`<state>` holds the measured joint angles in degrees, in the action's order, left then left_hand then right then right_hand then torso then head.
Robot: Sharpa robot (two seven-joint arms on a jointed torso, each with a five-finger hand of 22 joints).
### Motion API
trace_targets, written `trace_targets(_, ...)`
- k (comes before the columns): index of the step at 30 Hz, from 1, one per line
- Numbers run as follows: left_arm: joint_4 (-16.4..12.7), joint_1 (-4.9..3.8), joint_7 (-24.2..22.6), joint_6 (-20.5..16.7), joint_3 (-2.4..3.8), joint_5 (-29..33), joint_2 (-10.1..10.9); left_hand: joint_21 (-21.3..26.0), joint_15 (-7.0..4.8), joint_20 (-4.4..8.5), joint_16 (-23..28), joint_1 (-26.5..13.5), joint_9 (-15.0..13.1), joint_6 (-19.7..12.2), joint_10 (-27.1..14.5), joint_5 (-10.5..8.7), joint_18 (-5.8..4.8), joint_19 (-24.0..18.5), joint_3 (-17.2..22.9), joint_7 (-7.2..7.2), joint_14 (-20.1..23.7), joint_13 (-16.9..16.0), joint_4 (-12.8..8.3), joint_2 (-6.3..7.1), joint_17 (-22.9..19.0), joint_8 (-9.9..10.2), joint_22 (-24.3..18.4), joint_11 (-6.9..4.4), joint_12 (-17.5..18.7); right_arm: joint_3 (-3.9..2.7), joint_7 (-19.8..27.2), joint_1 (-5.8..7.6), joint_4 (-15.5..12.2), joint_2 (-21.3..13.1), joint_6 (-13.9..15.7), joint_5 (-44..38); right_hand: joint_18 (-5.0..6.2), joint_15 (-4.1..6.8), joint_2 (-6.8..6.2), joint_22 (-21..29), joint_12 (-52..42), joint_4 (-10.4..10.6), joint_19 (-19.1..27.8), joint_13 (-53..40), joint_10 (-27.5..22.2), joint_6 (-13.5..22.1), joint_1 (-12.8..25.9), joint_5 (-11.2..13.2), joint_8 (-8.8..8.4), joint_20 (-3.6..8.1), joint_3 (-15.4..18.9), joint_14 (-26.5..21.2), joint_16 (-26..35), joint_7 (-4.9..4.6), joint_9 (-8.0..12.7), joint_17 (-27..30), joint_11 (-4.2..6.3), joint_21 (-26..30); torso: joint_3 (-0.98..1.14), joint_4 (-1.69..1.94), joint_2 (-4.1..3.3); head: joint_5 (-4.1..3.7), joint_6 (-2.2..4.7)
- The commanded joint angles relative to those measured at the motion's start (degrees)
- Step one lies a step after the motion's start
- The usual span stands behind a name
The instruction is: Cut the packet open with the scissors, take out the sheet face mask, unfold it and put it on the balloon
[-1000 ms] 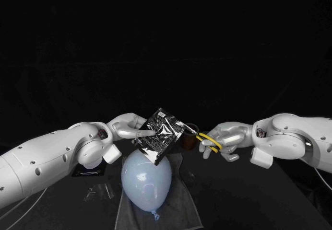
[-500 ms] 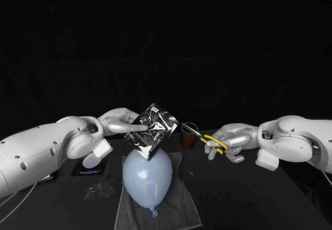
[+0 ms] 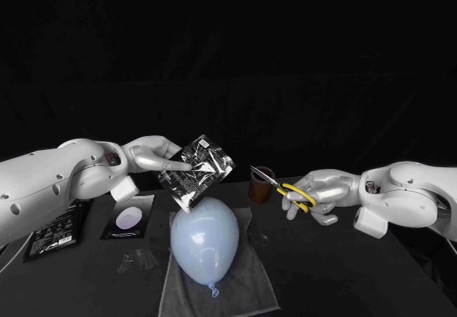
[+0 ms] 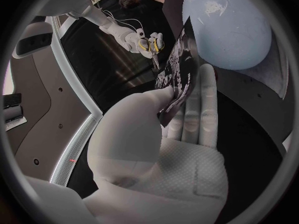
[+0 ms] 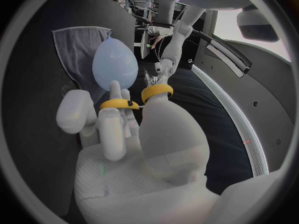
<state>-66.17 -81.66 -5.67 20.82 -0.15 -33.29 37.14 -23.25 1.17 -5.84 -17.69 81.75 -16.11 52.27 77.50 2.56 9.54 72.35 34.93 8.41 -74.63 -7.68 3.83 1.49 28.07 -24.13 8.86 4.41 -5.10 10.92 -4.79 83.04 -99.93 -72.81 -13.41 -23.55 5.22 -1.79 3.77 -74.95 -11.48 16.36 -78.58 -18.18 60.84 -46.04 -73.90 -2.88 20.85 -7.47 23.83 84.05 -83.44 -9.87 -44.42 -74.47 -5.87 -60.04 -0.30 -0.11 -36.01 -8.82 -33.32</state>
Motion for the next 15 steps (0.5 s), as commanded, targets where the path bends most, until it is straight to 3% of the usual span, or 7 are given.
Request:
trace_targets(1, 0.33, -0.23, 0.72, 2.89, 0.04, -0.86, -0.51, -0.2, -0.46, 0.46, -0.27, 0.18, -9.92, 0.52, 0.19, 0.19, 0.65, -0.11, 0.32, 0.07, 0.04, -0.09, -0.03, -0.36, 0.05, -0.19, 0.08, -0.21, -0.27, -0.03, 1.61, -0.01, -0.88, 0.01, -0.56, 1.95, 0.86, 0.35, -0.19, -0.01, -0.23, -0.15, -0.08, 0.1, 0.29, -0.5, -0.54, 0.1, 0.28, 0.29, -0.3, 0.75, -0.1, 0.01, 0.07, 0.09, -0.09, 0.24, -0.05, -0.09, -0.06, 0.02, 0.05)
trace_targets(4, 0.59, -0.3, 0.78, 3.02, 0.03, -0.74, -0.91, -0.23, -0.46, 0.47, -0.3, 0.17, -9.94, 0.54, 0.2, 0.19, 0.65, -0.11, 0.31, 0.07, 0.04, -0.1, -0.03, -0.36, 0.09, -0.18, 0.1, -0.21, -0.27, -0.03, 1.86, 0.01, -1.36, 0.38, -0.23, 1.98, 0.85, 0.27, -0.42, 0.07, 0.08, -0.01, -0.02, 0.66, -0.07, -0.07, -0.35, 0.1, -0.06, 0.3, 0.04, 0.67, -0.04, -0.16, 0.34, 0.25, -0.23, 0.38, 0.03, -0.05, -0.05, 0.17, 0.05)
trace_targets(9, 0.84, -0.34, 0.77, 2.78, 0.03, -0.23, -1.39, -0.25, -0.46, 0.47, -0.32, 0.15, -9.96, 0.55, 0.22, 0.19, 0.65, -0.12, 0.31, 0.07, 0.04, -0.11, -0.02, -0.36, 0.13, -0.18, 0.11, -0.22, -0.28, -0.04, 2.02, 0.01, -1.53, 1.59, 0.43, 1.42, 0.85, -0.02, -1.26, 0.15, 0.32, 0.13, 0.02, 2.04, -0.32, 3.06, 0.14, 0.09, -2.46, 0.11, -0.22, 0.59, -0.08, -0.49, 1.68, 0.37, -0.57, 0.49, 0.06, -0.06, -0.11, 0.4, 0.16)
trace_targets(11, 0.93, -0.35, 0.76, 2.67, 0.02, 0.0, -1.58, -0.25, -0.46, 0.47, -0.32, 0.15, -9.96, 0.55, 0.22, 0.19, 0.65, -0.12, 0.31, 0.07, 0.04, -0.11, -0.02, -0.36, 0.13, -0.18, 0.11, -0.22, -0.28, -0.03, 2.03, 0.0, -1.45, 2.23, 0.68, 1.27, 0.9, 0.2, -1.96, 0.24, 0.3, 0.18, 0.08, 2.74, -0.23, 6.41, 0.45, 0.1, -4.61, 0.17, -0.75, 0.55, -0.11, -0.26, 2.67, 0.43, -0.21, 0.63, 0.02, -0.05, -0.1, 0.52, 0.09)
trace_targets(13, 1.04, -0.36, 0.74, 2.53, 0.02, 0.31, -1.78, -0.25, -0.46, 0.47, -0.32, 0.15, -9.96, 0.55, 0.22, 0.19, 0.65, -0.12, 0.31, 0.07, 0.04, -0.11, -0.02, -0.36, 0.13, -0.18, 0.11, -0.22, -0.28, -0.03, 2.11, -0.05, -1.35, 2.82, 1.01, 1.17, 0.92, 0.34, -2.35, 0.26, 0.27, 0.18, 0.09, 3.04, -0.16, 7.31, 0.51, 0.11, -5.21, 0.28, -1.11, 0.49, -0.07, -0.29, 2.96, 0.59, -0.03, 0.66, -0.02, -0.02, -0.08, 0.55, 0.04)
trace_targets(15, 1.12, -0.36, 0.72, 2.4, 0.02, 0.74, -1.95, -0.31, -0.47, 0.47, -0.37, 0.11, -9.99, 0.57, 0.25, 0.19, 0.64, -0.13, 0.3, 0.06, 0.04, -0.14, 0.02, -0.37, 0.22, -0.17, 0.15, -0.22, -0.28, -0.03, 2.27, -0.15, -1.25, 3.34, 1.45, 1.1, 0.93, 0.79, -3.3, 0.27, 0.16, 0.19, 0.05, 3.7, 0.09, 11.11, 0.47, 0.06, -7.38, 0.65, -2.17, 0.5, -0.11, 0.15, 4.01, 0.59, 0.49, 0.64, -0.07, 0.0, -0.06, 0.64, -0.06)
